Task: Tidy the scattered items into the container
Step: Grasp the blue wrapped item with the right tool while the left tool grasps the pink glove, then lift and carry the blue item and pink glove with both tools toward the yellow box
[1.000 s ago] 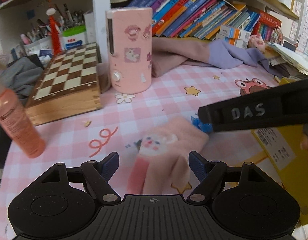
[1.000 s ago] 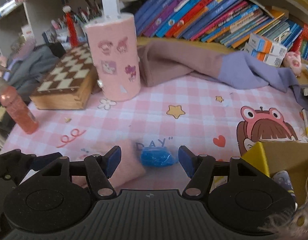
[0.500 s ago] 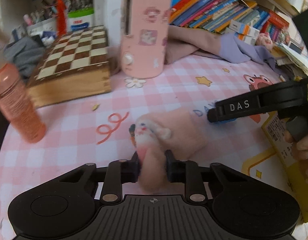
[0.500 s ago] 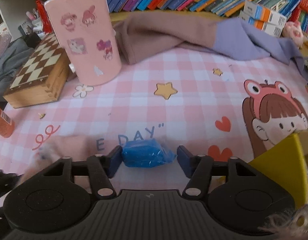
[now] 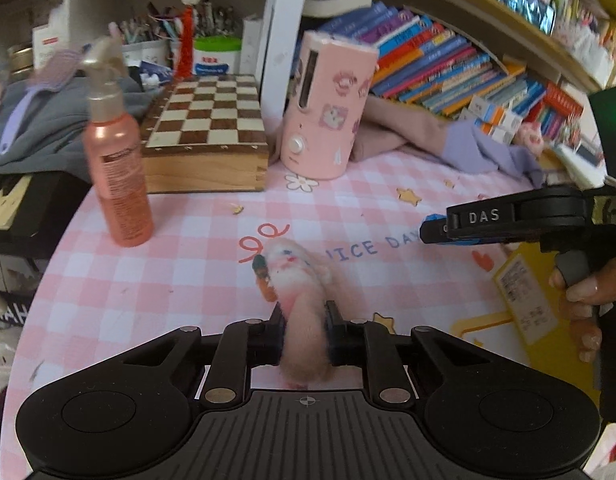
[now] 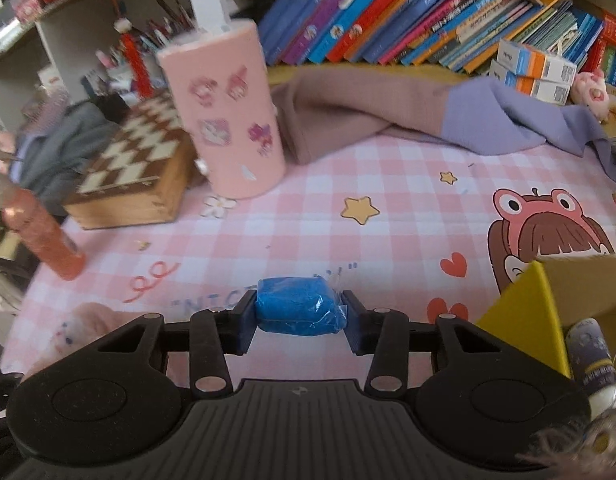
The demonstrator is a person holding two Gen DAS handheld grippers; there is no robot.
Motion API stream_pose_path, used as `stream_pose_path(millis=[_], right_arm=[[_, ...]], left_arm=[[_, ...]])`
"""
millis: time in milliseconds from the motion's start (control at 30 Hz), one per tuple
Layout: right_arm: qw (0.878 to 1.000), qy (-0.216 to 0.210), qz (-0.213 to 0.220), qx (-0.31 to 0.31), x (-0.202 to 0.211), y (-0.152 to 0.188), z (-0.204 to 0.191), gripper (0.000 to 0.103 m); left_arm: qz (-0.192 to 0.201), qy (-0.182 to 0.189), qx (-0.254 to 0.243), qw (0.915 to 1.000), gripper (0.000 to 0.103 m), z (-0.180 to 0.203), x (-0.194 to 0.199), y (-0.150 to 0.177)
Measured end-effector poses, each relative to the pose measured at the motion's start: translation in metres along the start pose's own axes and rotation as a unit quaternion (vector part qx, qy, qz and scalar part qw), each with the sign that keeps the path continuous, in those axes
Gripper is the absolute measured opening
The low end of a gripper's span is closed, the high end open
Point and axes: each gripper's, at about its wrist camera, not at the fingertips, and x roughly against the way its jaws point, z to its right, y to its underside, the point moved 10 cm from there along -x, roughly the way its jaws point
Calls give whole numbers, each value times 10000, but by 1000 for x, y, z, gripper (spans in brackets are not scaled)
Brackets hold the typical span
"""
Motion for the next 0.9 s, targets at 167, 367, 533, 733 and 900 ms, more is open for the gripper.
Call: stream_pose_path(millis=[167, 367, 533, 733, 900], right_arm=[[9994, -167, 279, 112, 35, 5, -15, 41], [9977, -287, 576, 219, 75, 16, -24, 41], [9955, -384, 795, 340, 110, 33, -32, 41], [9937, -484, 950, 352, 148, 60, -35, 41], [9938, -467, 949, 356, 170, 90, -37, 41]], left_arm=[[214, 27, 115, 9997, 17, 2, 29, 3], [436, 104, 192, 9988, 17, 8, 63, 7], [688, 195, 256, 9971, 17, 13, 100, 11], [861, 257, 328, 9954, 17, 18, 136, 21], [914, 292, 340, 9948, 17, 20, 160, 36]])
